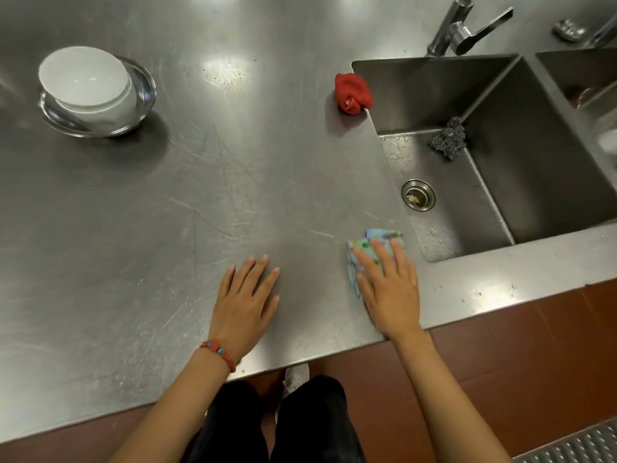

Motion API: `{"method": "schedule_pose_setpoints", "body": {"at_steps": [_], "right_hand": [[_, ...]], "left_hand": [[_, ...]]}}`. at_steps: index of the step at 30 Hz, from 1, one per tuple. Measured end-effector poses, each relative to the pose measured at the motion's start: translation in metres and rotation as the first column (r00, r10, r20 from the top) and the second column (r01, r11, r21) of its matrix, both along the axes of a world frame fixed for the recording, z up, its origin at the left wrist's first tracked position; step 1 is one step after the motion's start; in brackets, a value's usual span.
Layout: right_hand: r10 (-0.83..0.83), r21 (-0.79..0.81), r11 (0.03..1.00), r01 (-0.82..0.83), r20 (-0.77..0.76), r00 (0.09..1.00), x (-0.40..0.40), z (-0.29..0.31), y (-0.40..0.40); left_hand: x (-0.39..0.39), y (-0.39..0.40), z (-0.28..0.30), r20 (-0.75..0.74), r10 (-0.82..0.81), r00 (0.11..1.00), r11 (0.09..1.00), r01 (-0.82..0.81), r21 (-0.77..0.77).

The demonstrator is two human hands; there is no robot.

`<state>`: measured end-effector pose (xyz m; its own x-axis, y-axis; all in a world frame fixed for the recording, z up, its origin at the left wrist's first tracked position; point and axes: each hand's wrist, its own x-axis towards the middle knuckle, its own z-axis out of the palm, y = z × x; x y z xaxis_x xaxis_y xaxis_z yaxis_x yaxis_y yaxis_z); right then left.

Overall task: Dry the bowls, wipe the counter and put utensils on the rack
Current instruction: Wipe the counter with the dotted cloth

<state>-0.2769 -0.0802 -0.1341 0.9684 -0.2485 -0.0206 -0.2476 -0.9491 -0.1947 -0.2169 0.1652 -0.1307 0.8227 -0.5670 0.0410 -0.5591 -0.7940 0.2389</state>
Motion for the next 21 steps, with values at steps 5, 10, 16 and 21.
{"method": "schedule_pose_setpoints", "body": {"at_steps": [5, 10, 16, 21], "right_hand": [[-0.11, 0.019, 0.994, 0.11, -0.013, 0.994, 0.082, 0.005, -0.041], [0.002, 0.005, 1.0, -0.002, -0.007, 1.0, 0.048, 0.004, -0.012], [0.134, -0.001, 0.991, -0.134, 0.005, 0.991, 0.035, 0.002, -0.002], [0.077, 0.015, 0.997, -0.077, -0.003, 0.997, 0.138, 0.004, -0.027]], "left_hand": [[-0.001, -0.004, 0.002, -0.016, 0.028, 0.999, 1.0, -0.028, -0.007], [0.009, -0.022, 0.009, -0.072, 0.132, 0.989, 0.99, -0.136, -0.042], [0.041, -0.046, 0.009, -0.095, 0.223, 0.97, 0.973, -0.228, -0.047], [0.044, -0.048, -0.002, -0.057, 0.24, 0.969, 0.97, -0.241, -0.016]]}}
